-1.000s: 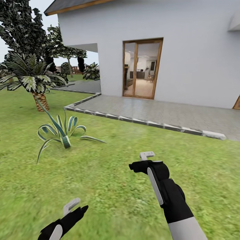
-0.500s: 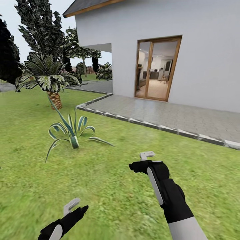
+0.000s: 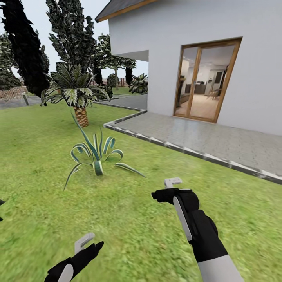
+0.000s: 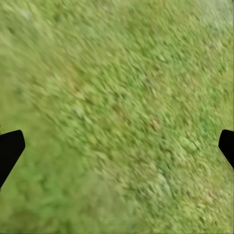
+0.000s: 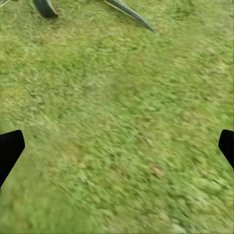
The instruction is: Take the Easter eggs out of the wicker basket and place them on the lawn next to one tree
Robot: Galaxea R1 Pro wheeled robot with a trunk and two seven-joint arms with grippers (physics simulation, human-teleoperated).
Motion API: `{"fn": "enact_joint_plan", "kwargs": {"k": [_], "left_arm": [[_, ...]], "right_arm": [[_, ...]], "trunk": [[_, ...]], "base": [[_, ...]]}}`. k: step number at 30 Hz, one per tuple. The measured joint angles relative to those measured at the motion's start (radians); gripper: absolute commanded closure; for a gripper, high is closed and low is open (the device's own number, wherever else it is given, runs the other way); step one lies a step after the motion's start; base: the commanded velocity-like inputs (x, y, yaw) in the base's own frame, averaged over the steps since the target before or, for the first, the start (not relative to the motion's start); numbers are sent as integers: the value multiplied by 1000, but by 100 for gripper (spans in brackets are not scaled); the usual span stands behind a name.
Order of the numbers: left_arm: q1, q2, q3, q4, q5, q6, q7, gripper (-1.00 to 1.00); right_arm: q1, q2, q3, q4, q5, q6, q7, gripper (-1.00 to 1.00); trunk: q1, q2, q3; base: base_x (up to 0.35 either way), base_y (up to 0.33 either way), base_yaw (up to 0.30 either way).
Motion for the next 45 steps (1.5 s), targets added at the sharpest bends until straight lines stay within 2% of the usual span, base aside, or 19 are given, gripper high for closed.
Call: {"fn": "enact_joint_plan", "kwargs": {"k": [29,45], "left_arm": [[0,0,-1,1,-2,-2,7,-100],[1,-1,-1,12,-2,-2,7,-100]], "right_arm": [[0,0,0,-6,0,0,0,-100],[0,0,0,-6,0,0,0,-100]], "trunk": [[0,0,0],[0,0,0]], "base": [[310,-174,246],[326,-32,246]]}}
